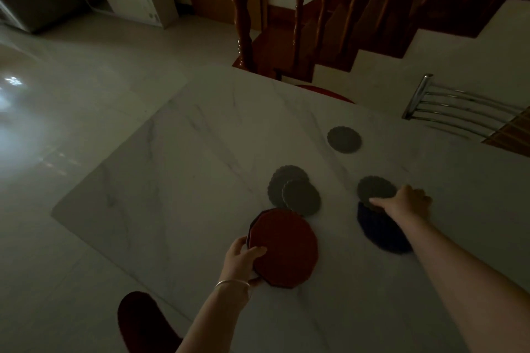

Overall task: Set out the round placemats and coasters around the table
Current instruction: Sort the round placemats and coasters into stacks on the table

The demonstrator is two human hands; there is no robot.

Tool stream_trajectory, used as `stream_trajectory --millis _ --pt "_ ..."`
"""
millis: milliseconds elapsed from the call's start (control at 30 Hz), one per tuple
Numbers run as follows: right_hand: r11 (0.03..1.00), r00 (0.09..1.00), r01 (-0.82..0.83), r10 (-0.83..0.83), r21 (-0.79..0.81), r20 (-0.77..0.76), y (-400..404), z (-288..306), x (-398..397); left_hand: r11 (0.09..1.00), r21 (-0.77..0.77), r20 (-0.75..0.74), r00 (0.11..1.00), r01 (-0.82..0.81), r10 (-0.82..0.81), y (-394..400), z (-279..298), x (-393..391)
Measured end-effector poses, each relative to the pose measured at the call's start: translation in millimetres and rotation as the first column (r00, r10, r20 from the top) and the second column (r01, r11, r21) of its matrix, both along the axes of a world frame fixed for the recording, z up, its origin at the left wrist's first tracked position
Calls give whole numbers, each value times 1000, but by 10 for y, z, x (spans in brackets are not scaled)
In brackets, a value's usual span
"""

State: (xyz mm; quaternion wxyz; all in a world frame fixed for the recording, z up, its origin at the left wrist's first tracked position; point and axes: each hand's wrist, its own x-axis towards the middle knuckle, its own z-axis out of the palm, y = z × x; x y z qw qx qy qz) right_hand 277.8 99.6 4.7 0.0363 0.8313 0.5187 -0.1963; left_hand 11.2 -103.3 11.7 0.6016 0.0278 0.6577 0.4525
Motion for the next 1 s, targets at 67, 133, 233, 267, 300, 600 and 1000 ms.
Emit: stream_trajectory --millis 67,133,233,267,300,600,1000 --pt "1000 1000 -8 8 -23 -11 53 -35 -32 1000 5 -8 1000 9 -9 -1 14 3" --pt "999 1000 -6 6 -42 -6 107 -63 -48 1000 5 -17 1000 19 -19 -7 28 1" --pt "995 1000 14 -16 -94 -21 175 -63 -12 998 5 -32 998 59 -59 -37 58 -11" --pt "996 999 23 -26 -92 -37 184 -66 8 997 10 -32 997 74 -73 -47 69 -12" --pt "997 997 32 -36 -65 -66 183 -73 19 996 15 -32 996 84 -84 -59 77 -13" --pt "881 592 441 -142 172 -793 21 32 -348 996 24 -11 996 90 -90 -149 121 74" --pt "996 816 -12 60 88 -575 -176 57 -655 994 12 -46 993 106 -105 -97 115 262"
